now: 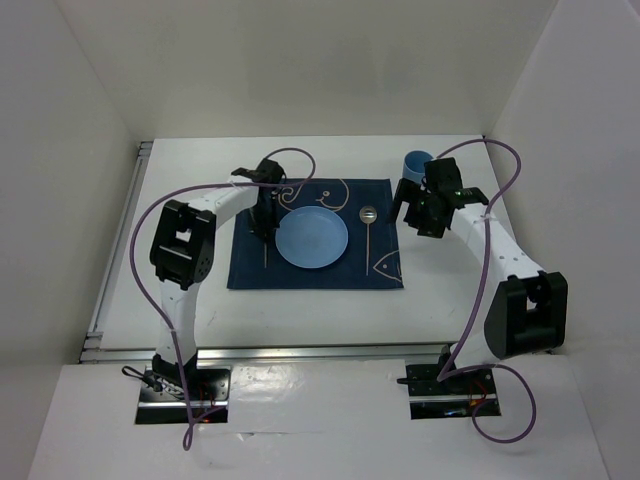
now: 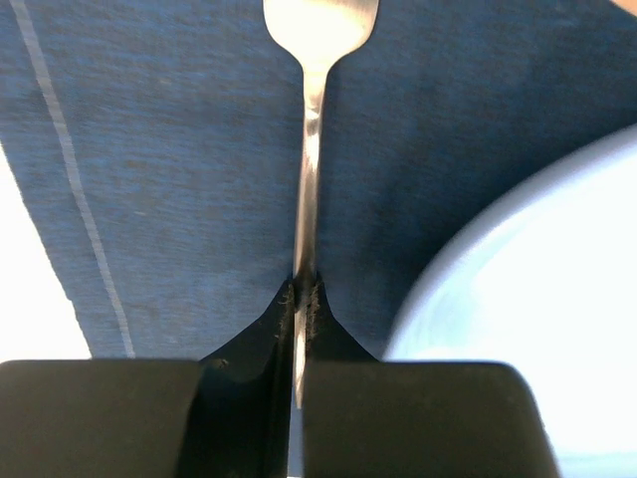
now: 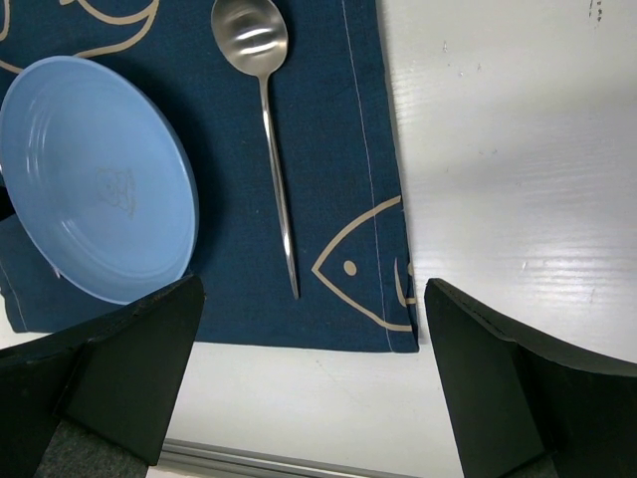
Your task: Set the dinner table for one person
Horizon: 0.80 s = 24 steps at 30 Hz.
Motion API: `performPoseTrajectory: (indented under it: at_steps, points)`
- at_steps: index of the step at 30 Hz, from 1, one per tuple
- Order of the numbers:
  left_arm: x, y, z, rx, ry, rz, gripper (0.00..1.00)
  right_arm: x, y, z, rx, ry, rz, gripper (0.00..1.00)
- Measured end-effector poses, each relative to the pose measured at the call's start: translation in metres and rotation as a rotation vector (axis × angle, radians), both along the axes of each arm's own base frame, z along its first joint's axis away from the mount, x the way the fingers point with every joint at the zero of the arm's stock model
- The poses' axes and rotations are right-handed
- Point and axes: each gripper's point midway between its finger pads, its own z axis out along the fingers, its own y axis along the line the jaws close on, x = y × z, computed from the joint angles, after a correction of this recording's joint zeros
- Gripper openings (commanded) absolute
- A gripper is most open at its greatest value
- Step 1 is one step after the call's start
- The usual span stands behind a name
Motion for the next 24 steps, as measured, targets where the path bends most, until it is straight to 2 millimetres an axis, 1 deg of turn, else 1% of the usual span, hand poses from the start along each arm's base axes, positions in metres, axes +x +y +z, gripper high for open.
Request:
performPoseTrajectory:
  at_steps: [5, 10, 18, 24]
  points:
    - [0.002, 0.013, 0.000, 0.058, -0.011, -0.011, 0.00, 0.000, 0.000, 0.000, 0.000, -0.001, 0.000, 1.00]
    - [0.004, 0.019, 0.000, 0.089, -0.018, -0.043, 0.00, 0.000, 0.000, 0.005, 0.002, -0.014, 0.000, 1.00]
    - [0.004, 0.021, 0.000, 0.094, -0.013, -0.069, 0.00, 0.000, -0.001, 0.009, -0.003, -0.027, -0.004, 1.00]
    - [0.002, 0.022, 0.000, 0.046, 0.010, -0.055, 0.00, -0.001, -0.002, 0.009, -0.009, -0.029, 0.004, 1.00]
